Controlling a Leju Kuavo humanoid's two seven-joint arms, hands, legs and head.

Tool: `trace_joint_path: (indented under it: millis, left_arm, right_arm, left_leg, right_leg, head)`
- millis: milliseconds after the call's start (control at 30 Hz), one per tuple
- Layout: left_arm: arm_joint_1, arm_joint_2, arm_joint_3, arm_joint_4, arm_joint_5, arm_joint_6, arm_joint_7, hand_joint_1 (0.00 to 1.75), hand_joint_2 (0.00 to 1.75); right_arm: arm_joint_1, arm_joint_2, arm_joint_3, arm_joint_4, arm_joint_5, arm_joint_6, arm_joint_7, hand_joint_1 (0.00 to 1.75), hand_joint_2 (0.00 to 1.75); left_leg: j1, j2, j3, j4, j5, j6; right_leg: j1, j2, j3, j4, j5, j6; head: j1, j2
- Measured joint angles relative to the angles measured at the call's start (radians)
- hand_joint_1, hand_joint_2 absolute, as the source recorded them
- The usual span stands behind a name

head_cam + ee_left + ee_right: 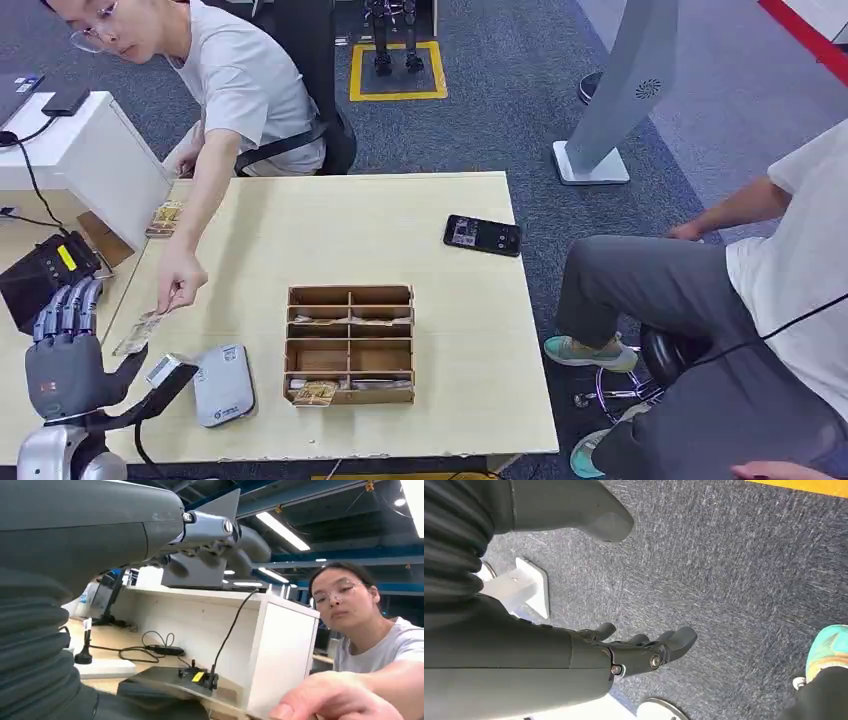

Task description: Pass the card to the sensor for recognition and then transmit it.

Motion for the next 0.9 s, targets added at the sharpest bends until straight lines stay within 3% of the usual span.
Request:
trace_joint_path:
  millis: [100, 133, 167, 267, 533, 600, 733, 900]
  left_arm:
    - [0.002, 0.0, 0.002, 0.004, 0.008, 0.0, 0.0, 1.75, 1.75]
    - [0.002, 0.0, 0.002, 0.006, 0.008, -0.001, 0.0, 1.52, 1.75]
    - [0.003, 0.0, 0.002, 0.007, 0.009, -0.002, 0.0, 1.66, 1.75]
    - [0.003, 0.0, 0.002, 0.008, 0.011, -0.002, -0.001, 1.54, 1.75]
    - [0.002, 0.0, 0.002, 0.008, 0.021, 0.001, -0.012, 1.55, 1.75]
    - [0.002, 0.0, 0.002, 0.008, 0.023, 0.001, -0.015, 1.75, 1.75]
    - [0.003, -0.001, 0.002, 0.008, 0.047, 0.001, -0.03, 1.75, 1.75]
    - [0.017, -0.008, 0.002, -0.01, 0.251, -0.06, -0.126, 1.75, 1.75]
  right_arm:
    - [0.0, 0.0, 0.0, 0.0, 0.0, 0.0, 0.0, 0.0, 1.75]
    - [0.0, 0.0, 0.0, 0.0, 0.0, 0.0, 0.0, 0.0, 1.75]
    - [0.0, 0.0, 0.0, 0.0, 0.0, 0.0, 0.0, 0.0, 1.75]
    - [0.0, 0.0, 0.001, 0.0, 0.0, -0.002, 0.003, 0.0, 1.75]
    - [-0.001, 0.0, 0.006, 0.0, 0.0, -0.005, 0.0, 0.0, 1.75]
    - [-0.001, 0.0, 0.006, 0.0, 0.0, -0.005, -0.001, 0.0, 1.75]
    - [-0.001, 0.0, 0.007, 0.0, 0.0, -0.005, -0.002, 0.0, 1.75]
    - [0.0, 0.0, 0.011, 0.0, 0.0, -0.004, 0.009, 0.0, 1.75]
  left_leg:
    - [0.0, 0.0, 0.0, 0.0, 0.0, 0.0]
    - [0.0, 0.0, 0.0, 0.0, 0.0, 0.0]
    - [0.0, 0.0, 0.0, 0.0, 0.0, 0.0]
    - [0.0, 0.0, 0.0, 0.0, 0.0, 0.0]
    - [0.0, 0.0, 0.0, 0.0, 0.0, 0.0]
    - [0.0, 0.0, 0.0, 0.0, 0.0, 0.0]
    - [0.0, 0.0, 0.0, 0.0, 0.0, 0.0]
    - [0.0, 0.0, 0.0, 0.0, 0.0, 0.0]
  right_leg:
    - [0.0, 0.0, 0.0, 0.0, 0.0, 0.0]
    - [0.0, 0.0, 0.0, 0.0, 0.0, 0.0]
    - [0.0, 0.0, 0.0, 0.0, 0.0, 0.0]
    - [0.0, 0.0, 0.0, 0.0, 0.0, 0.0]
    - [0.0, 0.0, 0.0, 0.0, 0.0, 0.0]
    - [0.0, 0.0, 0.0, 0.0, 0.0, 0.0]
    - [0.0, 0.0, 0.0, 0.0, 0.0, 0.0]
    - [0.0, 0.0, 0.0, 0.0, 0.0, 0.0]
  head:
    - [0.0, 0.0]
    - [0.0, 0.0]
    - [0.0, 0.0]
    - [0.0, 0.0]
    - [0.0, 0.0]
    - [0.0, 0.0]
    - [0.0, 0.0]
    - [0.0, 0.0]
